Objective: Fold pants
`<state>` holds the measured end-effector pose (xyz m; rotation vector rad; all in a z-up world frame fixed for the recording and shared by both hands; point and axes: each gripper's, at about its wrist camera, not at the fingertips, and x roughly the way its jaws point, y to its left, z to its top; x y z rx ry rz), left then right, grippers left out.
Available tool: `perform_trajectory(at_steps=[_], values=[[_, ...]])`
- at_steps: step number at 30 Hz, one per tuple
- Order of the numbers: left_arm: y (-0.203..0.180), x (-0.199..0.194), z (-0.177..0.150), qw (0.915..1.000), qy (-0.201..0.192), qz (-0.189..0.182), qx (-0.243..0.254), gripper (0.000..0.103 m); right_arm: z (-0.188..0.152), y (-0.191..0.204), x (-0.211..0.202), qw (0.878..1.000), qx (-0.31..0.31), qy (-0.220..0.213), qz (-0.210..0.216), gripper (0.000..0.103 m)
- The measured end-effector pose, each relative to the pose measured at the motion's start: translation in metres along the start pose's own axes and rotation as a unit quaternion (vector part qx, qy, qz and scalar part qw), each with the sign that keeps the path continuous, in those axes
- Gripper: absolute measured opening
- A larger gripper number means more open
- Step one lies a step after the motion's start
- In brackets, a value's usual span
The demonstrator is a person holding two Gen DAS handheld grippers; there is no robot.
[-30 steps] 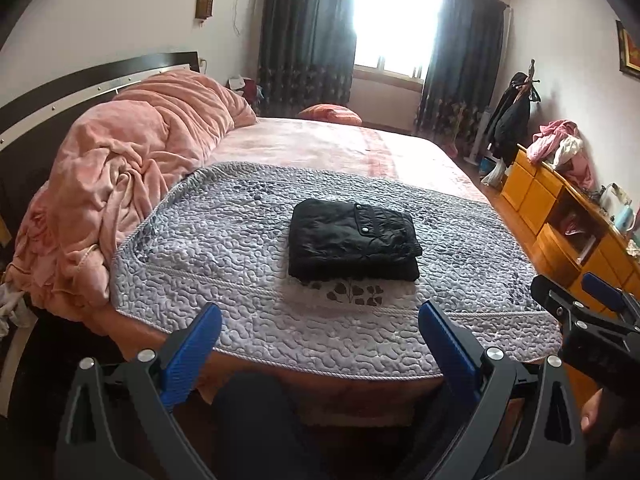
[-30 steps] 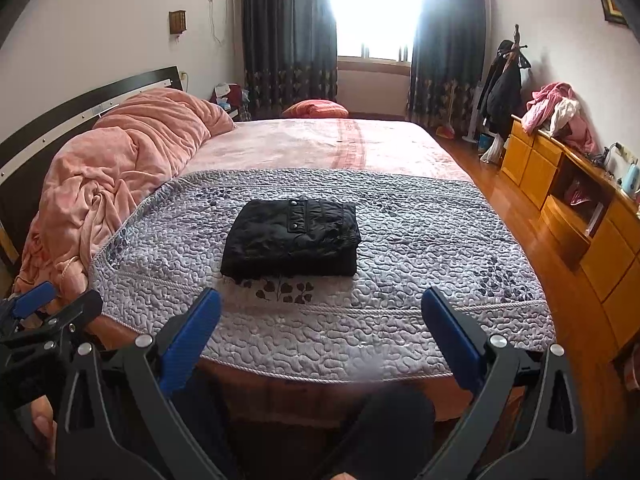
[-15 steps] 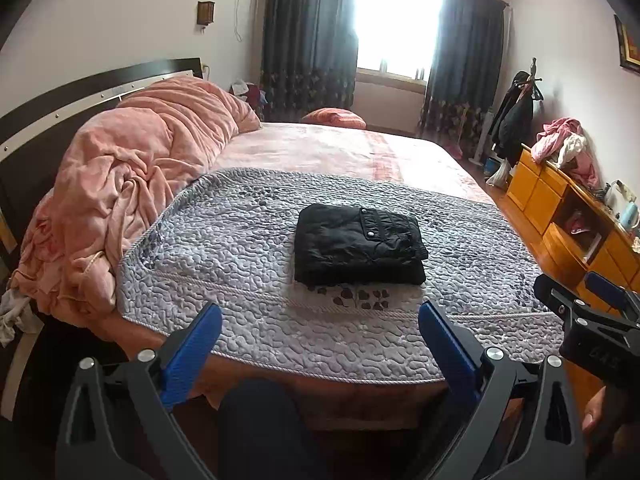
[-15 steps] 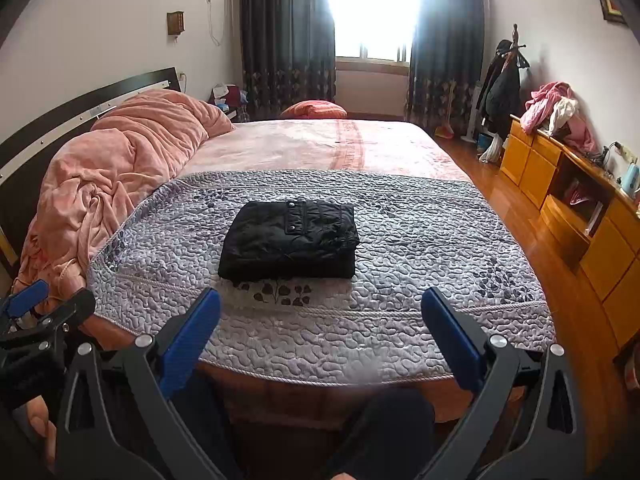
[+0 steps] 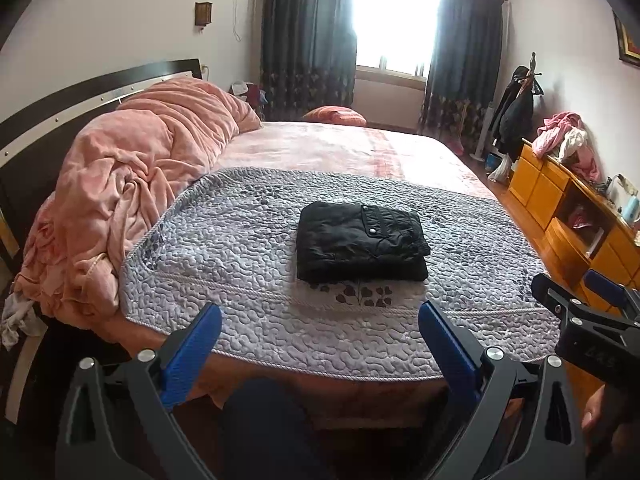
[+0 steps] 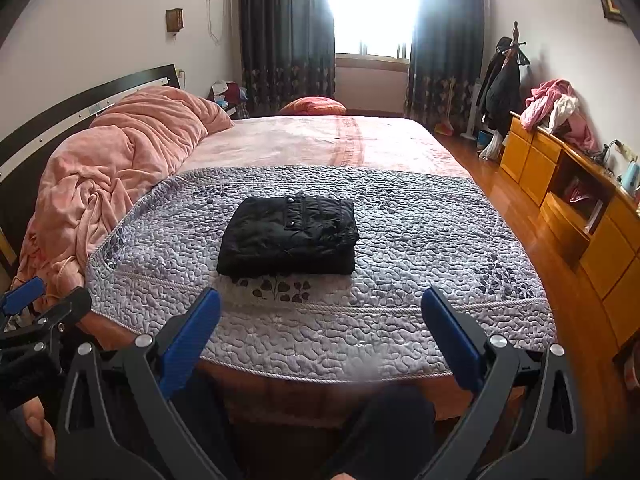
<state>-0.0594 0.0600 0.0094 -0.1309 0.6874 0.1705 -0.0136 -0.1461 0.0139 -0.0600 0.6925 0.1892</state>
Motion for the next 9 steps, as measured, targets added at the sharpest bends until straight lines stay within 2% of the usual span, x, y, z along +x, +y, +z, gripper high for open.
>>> perform_trajectory(at_steps=[9], values=[[0.0014,-0.0006,0.0005,1.0,0.003,-0.008,-0.003,0.099,-0.0017,-0.0002,-0.0004,1.0,-0.001,0.001,0.0,0.1]])
